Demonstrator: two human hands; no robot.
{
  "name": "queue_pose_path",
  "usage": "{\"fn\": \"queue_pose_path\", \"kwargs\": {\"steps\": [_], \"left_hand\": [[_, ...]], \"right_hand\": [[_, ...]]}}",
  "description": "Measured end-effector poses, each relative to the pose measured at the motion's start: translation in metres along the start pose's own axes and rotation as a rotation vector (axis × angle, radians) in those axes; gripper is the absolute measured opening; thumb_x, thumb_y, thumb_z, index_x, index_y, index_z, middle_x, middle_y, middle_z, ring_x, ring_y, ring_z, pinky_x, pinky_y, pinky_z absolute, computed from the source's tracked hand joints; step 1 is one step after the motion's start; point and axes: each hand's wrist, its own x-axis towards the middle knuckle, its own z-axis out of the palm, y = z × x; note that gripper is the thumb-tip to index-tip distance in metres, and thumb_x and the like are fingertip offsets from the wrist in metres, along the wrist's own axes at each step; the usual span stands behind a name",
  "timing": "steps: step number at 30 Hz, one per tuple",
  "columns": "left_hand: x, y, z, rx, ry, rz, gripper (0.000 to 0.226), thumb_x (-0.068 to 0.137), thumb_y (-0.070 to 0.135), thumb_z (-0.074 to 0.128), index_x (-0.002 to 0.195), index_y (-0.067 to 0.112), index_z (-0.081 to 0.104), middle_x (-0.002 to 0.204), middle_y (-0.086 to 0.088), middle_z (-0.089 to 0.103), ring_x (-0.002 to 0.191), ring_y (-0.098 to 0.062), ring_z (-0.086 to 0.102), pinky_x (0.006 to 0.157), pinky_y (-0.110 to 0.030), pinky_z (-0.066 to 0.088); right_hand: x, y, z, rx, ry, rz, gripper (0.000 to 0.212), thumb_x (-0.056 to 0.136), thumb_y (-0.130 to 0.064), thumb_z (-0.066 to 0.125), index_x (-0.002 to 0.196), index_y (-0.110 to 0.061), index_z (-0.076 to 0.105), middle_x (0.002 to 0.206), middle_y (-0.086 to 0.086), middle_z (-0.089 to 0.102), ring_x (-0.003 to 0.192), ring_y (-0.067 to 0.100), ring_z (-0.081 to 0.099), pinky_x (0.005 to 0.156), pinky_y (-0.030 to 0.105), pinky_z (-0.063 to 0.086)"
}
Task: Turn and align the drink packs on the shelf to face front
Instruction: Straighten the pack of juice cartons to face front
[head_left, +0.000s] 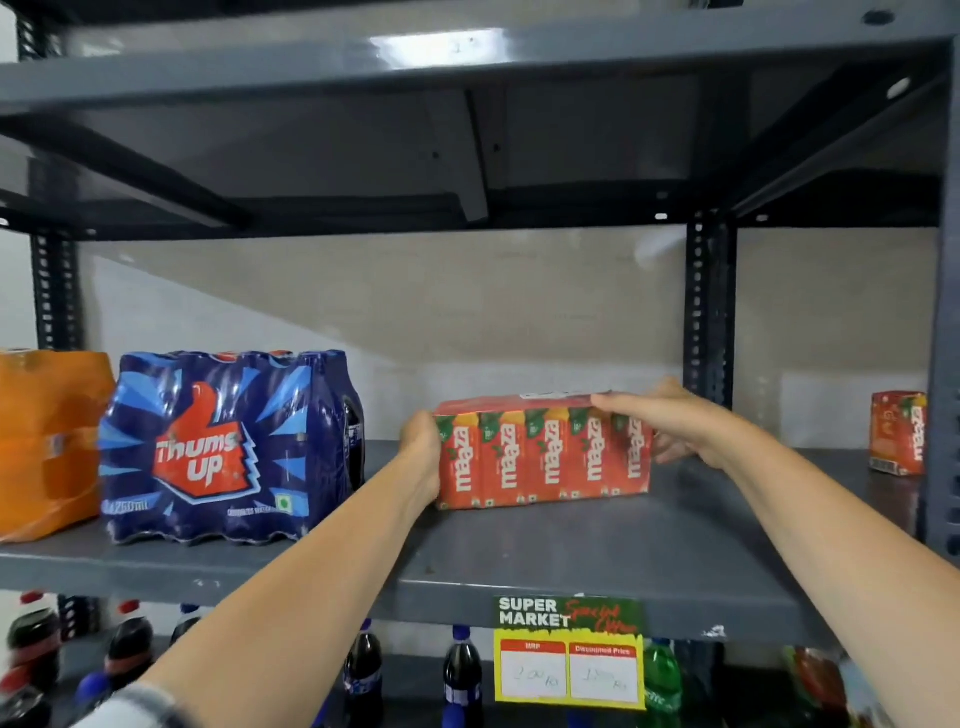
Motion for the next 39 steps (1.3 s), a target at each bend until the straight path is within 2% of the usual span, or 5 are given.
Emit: {"fn": "queue_pose_path", "kwargs": {"steps": [16,20,25,30,39], "left_hand": [[-0.008,0.007,-0.005,0.135,-0.108,0.045,0.068,0.093,0.069,0.026,0.075,0.014,0.062,0.054,-0.005,0.07,0.065,-0.023,0.068,0.071,-0.037,0.051],[-0.012,0.003,-0.013,0.313,-0.082,0.129,0.057,0.097,0.06,0.029,0.076,0.017,0.06,0.073,-0.006,0.068,0.076,-0.022,0.067,0.1,-0.041,0.047],[-0.029,0.003,-0.024,0.389,-0.073,0.229,0.06,0.098,0.058,0.023,0.079,0.016,0.062,0.072,-0.003,0.069,0.072,-0.016,0.065,0.068,-0.027,0.043],[-0.049,-0.01,-0.047,0.382,-0.101,0.333,0.064,0.095,0.066,0.021,0.083,0.023,0.067,0.08,-0.002,0.074,0.084,-0.019,0.071,0.085,-0.033,0.05],[-0.054,-0.011,-0.044,0.363,-0.083,0.445,0.066,0.097,0.062,0.021,0.078,0.016,0.064,0.069,-0.002,0.072,0.071,-0.012,0.071,0.062,-0.024,0.046]], "right_hand": [[-0.033,0.027,0.003,0.227,-0.151,-0.109,0.087,0.069,-0.078,0.056,0.138,-0.025,0.047,0.113,0.002,0.073,0.114,0.017,0.062,0.11,0.046,0.04],[-0.045,0.027,0.004,0.188,-0.129,-0.142,0.058,0.088,-0.067,0.047,0.131,-0.028,0.053,0.107,0.0,0.075,0.101,0.012,0.067,0.081,0.03,0.05],[-0.062,0.034,0.005,0.185,-0.083,-0.205,0.056,0.089,-0.068,0.043,0.128,-0.028,0.051,0.103,-0.001,0.071,0.096,0.01,0.065,0.075,0.029,0.048],[-0.075,0.038,0.018,0.208,-0.032,-0.298,0.073,0.077,-0.079,0.044,0.119,-0.02,0.054,0.102,0.001,0.069,0.095,0.015,0.069,0.082,0.031,0.049],[-0.081,0.047,0.019,0.295,0.038,-0.365,0.099,0.061,-0.09,0.05,0.122,-0.013,0.056,0.105,0.003,0.074,0.095,0.013,0.073,0.09,0.035,0.05]]}}
